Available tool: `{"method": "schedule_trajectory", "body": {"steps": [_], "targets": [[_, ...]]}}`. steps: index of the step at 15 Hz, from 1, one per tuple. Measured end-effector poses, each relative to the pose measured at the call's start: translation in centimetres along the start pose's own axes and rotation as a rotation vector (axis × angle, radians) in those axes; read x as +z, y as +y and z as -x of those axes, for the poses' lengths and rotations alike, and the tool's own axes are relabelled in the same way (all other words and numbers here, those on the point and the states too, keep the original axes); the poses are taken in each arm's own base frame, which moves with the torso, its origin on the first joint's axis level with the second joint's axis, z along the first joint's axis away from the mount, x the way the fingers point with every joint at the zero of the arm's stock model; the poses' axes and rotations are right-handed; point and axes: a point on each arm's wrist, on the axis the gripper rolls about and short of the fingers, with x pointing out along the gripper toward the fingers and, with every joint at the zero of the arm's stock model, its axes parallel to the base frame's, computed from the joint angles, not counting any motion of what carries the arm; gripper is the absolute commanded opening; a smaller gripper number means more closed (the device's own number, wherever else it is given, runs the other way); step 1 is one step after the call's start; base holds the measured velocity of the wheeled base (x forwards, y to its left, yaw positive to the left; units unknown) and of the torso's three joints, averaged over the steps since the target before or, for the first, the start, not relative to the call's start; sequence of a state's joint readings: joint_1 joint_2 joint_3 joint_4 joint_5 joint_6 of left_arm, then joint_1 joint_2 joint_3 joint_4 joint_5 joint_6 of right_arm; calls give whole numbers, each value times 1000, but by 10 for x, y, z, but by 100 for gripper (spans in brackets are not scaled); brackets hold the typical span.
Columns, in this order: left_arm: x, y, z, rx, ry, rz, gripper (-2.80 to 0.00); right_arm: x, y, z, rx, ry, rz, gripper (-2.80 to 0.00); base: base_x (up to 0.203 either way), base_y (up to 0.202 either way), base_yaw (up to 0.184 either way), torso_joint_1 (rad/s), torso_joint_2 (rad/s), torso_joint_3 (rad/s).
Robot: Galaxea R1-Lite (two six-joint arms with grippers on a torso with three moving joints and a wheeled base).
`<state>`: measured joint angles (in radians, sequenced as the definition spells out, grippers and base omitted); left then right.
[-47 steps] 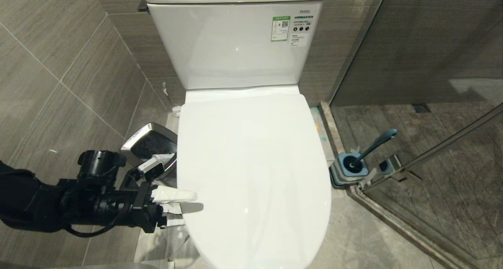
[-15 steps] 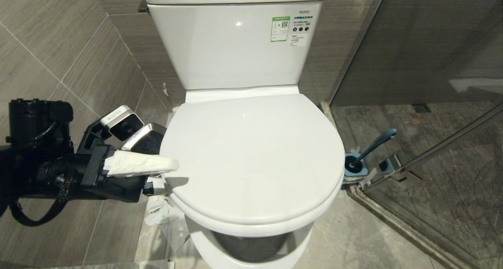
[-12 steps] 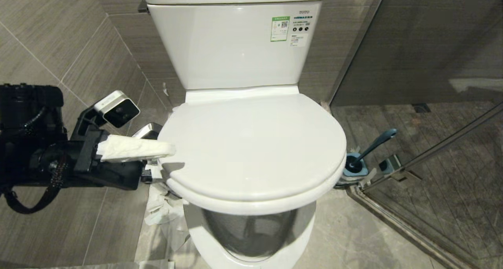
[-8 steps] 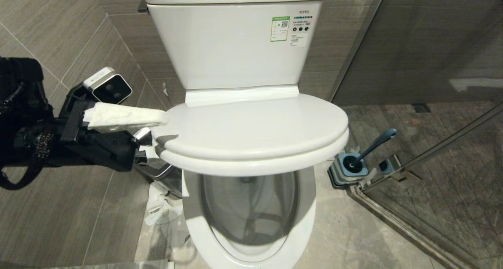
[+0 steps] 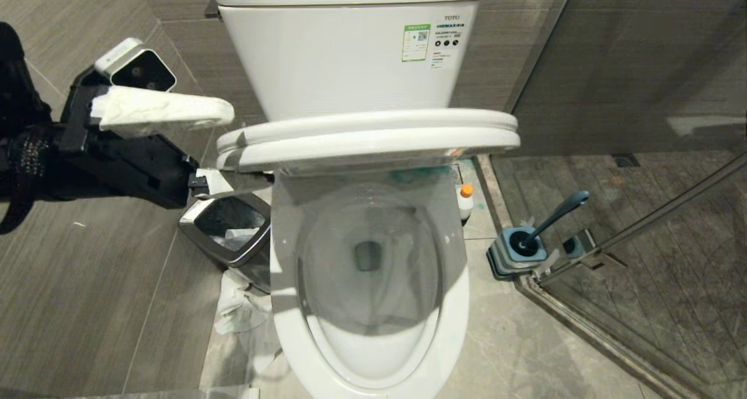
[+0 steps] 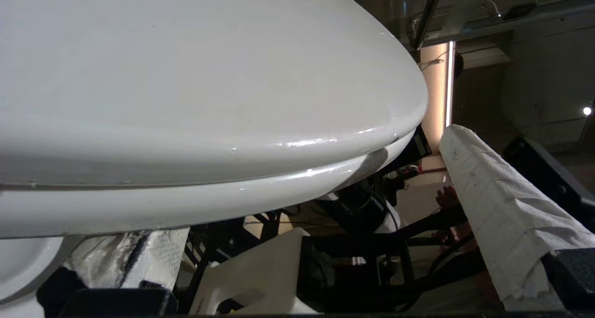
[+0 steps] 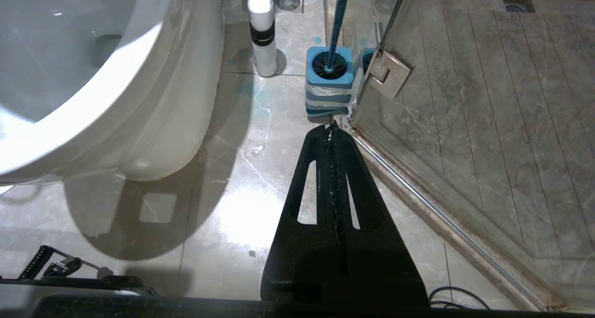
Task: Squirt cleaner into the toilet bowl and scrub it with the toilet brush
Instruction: Use the left hand to lift the toilet lid slightly
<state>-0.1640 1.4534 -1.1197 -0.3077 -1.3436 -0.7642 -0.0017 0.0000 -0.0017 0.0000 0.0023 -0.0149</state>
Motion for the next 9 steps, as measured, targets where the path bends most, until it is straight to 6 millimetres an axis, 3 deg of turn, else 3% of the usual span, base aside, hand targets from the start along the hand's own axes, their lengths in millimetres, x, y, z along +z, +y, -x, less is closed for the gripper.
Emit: {"method": "schedule_trajectory", "body": {"steps": [9], "targets": [[49, -40, 0, 17, -110, -72, 0, 0, 0, 0, 0, 0, 0, -280, 0, 0, 0, 0, 0, 0]]}}
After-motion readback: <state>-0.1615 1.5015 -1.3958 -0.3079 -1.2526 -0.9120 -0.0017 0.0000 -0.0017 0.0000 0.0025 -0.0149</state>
